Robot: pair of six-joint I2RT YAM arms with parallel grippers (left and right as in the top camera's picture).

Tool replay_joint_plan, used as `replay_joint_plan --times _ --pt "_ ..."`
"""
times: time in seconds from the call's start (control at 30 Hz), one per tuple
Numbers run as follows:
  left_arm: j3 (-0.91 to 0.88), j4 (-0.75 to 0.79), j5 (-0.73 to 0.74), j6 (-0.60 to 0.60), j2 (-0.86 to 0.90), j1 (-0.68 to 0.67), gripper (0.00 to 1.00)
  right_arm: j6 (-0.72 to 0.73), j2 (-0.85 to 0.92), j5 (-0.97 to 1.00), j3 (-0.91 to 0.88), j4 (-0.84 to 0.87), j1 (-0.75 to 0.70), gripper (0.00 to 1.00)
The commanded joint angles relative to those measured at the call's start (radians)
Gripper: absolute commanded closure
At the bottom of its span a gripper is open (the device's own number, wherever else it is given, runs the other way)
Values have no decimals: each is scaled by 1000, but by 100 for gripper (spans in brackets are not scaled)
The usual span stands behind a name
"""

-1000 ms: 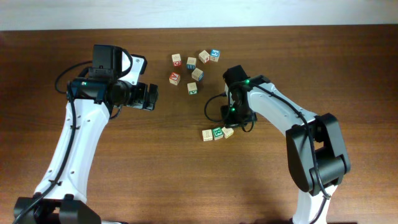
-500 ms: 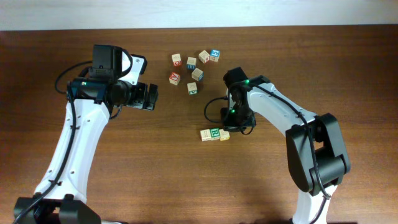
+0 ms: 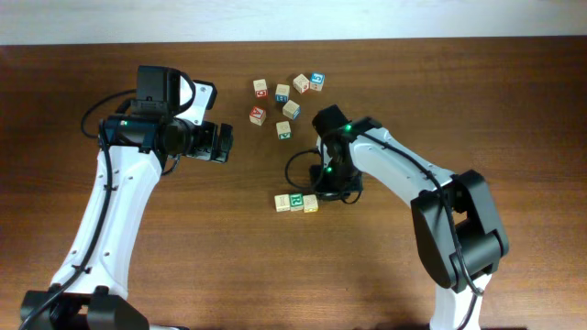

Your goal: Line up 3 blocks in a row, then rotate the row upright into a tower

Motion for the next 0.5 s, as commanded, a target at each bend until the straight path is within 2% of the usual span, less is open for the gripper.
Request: replay_joint_plan --times 0.0,0.13,0.3,0.47 --pt "21 -2 14 -12 3 -3 1 -39 13 -5 137 -88 -40 83" --pt "21 -1 14 -12 3 -3 1 -56 13 -39 277 -272 -26 78" --pt "21 -2 14 -12 3 -3 1 -55 13 -84 239 -382 12 78" --pt "21 -2 14 -12 3 -3 1 14 13 -61 170 -387 107 78"
